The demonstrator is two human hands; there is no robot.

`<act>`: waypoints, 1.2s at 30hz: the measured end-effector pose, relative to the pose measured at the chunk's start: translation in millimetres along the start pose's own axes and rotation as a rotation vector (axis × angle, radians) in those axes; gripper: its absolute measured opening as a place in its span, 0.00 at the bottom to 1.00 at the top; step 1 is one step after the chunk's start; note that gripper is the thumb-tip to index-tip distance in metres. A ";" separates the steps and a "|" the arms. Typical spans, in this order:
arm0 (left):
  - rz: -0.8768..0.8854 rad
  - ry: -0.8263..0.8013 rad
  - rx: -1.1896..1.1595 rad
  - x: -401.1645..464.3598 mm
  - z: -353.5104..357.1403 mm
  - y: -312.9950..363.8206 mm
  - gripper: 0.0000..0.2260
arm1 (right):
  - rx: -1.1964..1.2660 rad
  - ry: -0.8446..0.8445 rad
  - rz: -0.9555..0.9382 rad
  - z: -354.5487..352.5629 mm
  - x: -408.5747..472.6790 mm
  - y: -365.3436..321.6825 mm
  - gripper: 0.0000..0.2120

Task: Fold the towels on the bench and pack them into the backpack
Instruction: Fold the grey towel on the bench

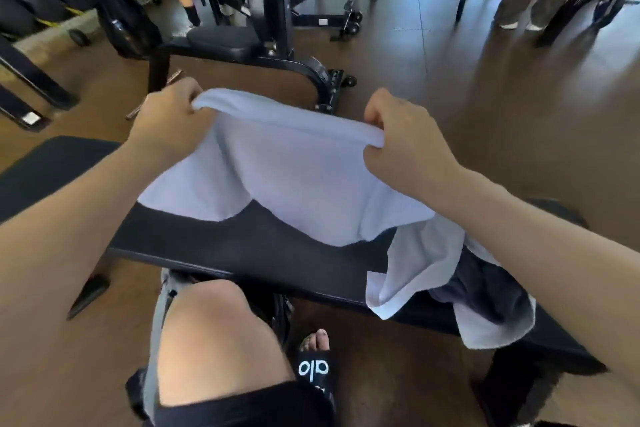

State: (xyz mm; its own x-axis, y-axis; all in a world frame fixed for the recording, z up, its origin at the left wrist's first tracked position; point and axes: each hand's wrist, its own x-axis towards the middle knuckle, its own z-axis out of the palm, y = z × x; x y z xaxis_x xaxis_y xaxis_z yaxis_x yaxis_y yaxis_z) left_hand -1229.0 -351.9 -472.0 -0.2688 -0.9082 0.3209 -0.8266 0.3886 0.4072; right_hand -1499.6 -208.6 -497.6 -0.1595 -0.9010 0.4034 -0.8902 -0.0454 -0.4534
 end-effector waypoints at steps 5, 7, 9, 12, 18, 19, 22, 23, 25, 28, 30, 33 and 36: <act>-0.121 -0.040 0.096 5.2 4.4 -52.2 0.08 | 0.025 -0.190 0.081 31.8 30.5 -5.9 0.09; -0.152 -0.027 0.111 11.5 1.8 -61.0 0.08 | -0.036 -0.247 0.131 32.1 47.0 -2.6 0.08; -0.174 0.034 0.124 22.4 -5.2 -63.1 0.08 | -0.093 -0.202 0.140 25.9 62.8 -3.4 0.08; -0.165 0.258 0.073 42.5 -23.9 -52.2 0.09 | -0.217 0.018 0.077 10.4 80.9 -12.0 0.12; -0.072 0.420 0.108 24.7 -26.0 -60.2 0.11 | -0.248 0.146 -0.073 19.4 43.5 -20.3 0.14; -0.033 0.331 0.202 13.3 -15.1 -75.1 0.11 | -0.246 0.047 -0.079 33.5 27.2 -19.1 0.13; 0.111 -0.041 0.560 -19.5 16.5 -125.3 0.11 | -0.287 -0.306 -0.056 80.0 -20.5 -14.0 0.07; 0.166 -0.193 0.680 -30.1 24.7 -138.4 0.13 | -0.299 -0.405 -0.058 92.3 -34.2 -13.2 0.06; 0.281 -0.424 0.841 -50.2 37.1 -164.8 0.18 | -0.315 -0.551 -0.101 108.5 -55.3 -13.5 0.10; 0.290 -0.448 0.845 -75.6 44.9 -194.8 0.22 | -0.298 -0.607 -0.122 113.1 -68.8 -18.1 0.12; 0.269 -0.426 0.846 -83.1 44.7 -203.1 0.20 | -0.285 -0.660 -0.111 110.9 -70.9 -21.8 0.12; 0.345 -0.439 0.879 -86.8 37.2 -203.7 0.14 | -0.263 -0.802 -0.083 106.0 -72.7 -26.2 0.10; 0.346 -0.565 0.854 -94.8 28.7 -201.6 0.14 | -0.288 -0.957 -0.063 100.0 -68.9 -28.2 0.07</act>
State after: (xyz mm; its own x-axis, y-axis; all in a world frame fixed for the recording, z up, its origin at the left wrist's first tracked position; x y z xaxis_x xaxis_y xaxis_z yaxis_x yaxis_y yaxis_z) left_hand -1051.1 -348.6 -609.1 -0.5622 -0.7955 -0.2260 -0.6751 0.5993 -0.4302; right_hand -1420.8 -188.5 -592.1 0.1890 -0.8745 -0.4467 -0.9749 -0.1127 -0.1920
